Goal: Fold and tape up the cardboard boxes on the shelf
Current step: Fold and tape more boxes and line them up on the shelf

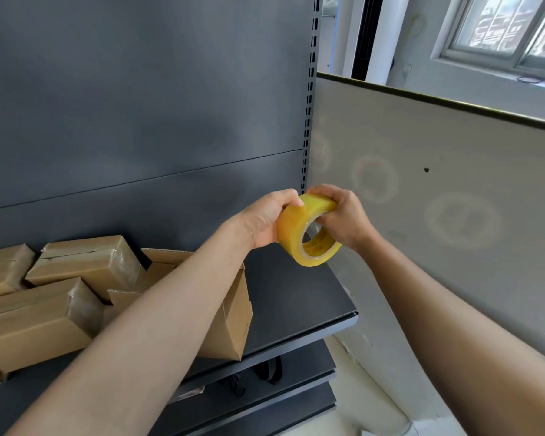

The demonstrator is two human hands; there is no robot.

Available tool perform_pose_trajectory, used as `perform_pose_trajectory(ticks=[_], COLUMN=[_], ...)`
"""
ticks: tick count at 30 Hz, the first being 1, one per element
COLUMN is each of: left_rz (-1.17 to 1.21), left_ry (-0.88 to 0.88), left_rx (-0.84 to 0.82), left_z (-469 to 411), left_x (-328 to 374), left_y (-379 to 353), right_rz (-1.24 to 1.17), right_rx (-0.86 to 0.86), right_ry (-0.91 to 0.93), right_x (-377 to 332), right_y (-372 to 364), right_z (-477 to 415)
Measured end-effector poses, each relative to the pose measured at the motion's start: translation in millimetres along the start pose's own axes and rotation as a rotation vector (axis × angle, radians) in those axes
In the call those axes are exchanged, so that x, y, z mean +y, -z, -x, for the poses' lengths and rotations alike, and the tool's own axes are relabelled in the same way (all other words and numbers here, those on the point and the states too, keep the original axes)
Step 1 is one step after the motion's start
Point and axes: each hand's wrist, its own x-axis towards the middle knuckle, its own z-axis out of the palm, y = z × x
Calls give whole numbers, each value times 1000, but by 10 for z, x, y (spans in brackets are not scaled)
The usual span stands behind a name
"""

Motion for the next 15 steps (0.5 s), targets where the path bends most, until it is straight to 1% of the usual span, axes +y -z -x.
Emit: perform_pose_trajectory(ticks=[4,7,9,11,12,13,15], left_rz=[66,118,135,164,173,181,173], left_ry=[-30,-83,-119,-150,-164,-176,-193], left_rx=[-14,-27,10,95,140,174,183], left_z=[52,98,120,121,126,129,146], left_x=[-17,-45,-64,-77,-77,-81,-95], left_y=[38,57,43,30,19,11,-1], right_rz=[-48,-84,-56,-28,-57,-138,-364], right_rx=[30,53,68,146,197,222,152], right_ry=[-23,-87,-154,-229,-273,-323,-446], right_x=[-29,-67,-111,-167,-198,-233,-344], right_y=[-27,-37,-30,-13,-6,-1,-21], right_z=[12,-2,-37,-71,-79,-79,-60])
